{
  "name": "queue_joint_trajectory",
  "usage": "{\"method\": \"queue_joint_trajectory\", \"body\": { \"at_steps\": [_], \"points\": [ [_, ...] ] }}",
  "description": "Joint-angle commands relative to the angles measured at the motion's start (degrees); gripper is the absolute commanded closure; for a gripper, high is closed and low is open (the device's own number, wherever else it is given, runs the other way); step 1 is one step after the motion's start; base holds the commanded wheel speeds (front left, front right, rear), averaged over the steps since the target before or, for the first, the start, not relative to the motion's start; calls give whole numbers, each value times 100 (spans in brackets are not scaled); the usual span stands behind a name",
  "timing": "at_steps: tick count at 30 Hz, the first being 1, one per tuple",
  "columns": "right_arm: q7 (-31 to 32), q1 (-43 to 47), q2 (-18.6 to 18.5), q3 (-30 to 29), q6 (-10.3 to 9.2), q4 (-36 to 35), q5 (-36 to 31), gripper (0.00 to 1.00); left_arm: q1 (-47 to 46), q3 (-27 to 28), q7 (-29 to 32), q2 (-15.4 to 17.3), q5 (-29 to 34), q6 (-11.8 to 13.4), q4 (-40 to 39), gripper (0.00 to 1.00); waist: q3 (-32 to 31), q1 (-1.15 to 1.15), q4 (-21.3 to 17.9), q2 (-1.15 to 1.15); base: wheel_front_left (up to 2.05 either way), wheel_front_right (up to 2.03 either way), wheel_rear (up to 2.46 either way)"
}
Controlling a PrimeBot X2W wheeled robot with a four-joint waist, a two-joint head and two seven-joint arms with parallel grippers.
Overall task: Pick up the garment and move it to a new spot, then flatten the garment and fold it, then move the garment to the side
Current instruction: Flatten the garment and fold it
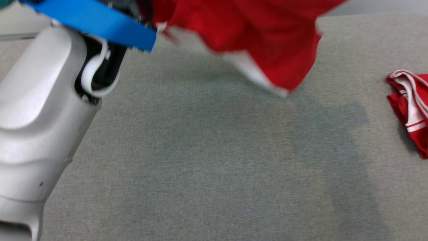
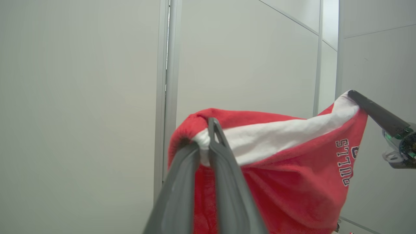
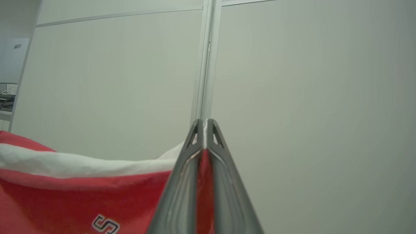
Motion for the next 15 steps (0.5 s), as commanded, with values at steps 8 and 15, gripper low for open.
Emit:
{"method": "queue_joint_trajectory", "body": {
  "at_steps": [8, 15],
  "points": [
    [-12, 658, 329, -256, -1, -355, -156, 100, 364, -1, -214, -461, -54, -279, 797, 100, 132, -2, 138, 0, 0, 0, 0],
    [-14, 2820, 653, -285, -1, -507, 103, 100, 2495, -145, -226, -634, -316, -347, 934, 100, -185, -2, 83, 0, 0, 0, 0]
  ]
}}
